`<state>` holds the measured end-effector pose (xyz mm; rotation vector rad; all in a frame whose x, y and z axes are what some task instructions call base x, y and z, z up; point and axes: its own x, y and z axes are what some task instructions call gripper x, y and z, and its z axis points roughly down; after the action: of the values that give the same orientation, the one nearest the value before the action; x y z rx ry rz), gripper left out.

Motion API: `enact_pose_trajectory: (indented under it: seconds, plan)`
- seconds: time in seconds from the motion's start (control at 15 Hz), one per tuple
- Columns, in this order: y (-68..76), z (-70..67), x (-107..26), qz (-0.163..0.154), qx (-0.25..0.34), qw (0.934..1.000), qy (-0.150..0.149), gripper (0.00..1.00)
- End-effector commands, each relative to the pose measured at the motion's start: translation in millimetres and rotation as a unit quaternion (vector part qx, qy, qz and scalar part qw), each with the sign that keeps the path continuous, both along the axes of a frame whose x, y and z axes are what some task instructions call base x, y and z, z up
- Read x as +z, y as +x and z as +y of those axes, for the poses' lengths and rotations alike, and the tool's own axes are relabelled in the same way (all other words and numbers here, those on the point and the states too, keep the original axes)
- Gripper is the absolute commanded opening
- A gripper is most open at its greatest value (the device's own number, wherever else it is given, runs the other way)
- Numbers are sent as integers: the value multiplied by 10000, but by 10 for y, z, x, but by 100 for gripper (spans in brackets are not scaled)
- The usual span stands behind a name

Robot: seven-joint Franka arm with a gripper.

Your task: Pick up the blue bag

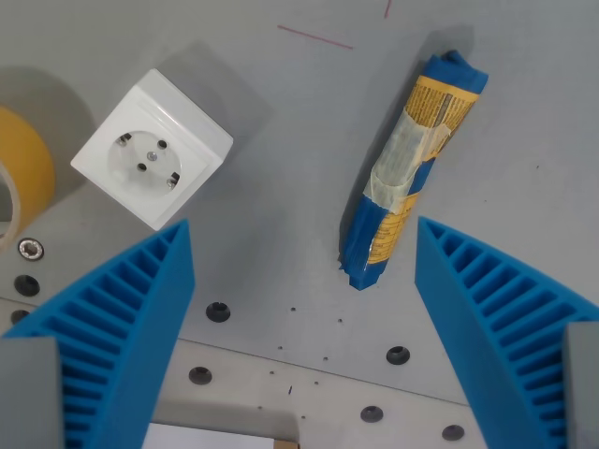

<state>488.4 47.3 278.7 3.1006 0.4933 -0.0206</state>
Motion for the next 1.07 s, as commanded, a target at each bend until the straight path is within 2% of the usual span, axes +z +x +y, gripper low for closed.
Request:
enact_pose_trajectory:
  seconds: [0.07,0.27,0.47,0.73,1.07]
  plan:
    - [2,0,15,-19,0,10000,1,100]
    - [-1,-9,-3,-21,-73,10000,3,100]
    - [-13,-49,-84,-70,-294,9995,13,100]
    - [-49,-159,-281,-264,-738,9969,40,100]
    - [-125,-351,-536,-345,-1200,9921,82,100]
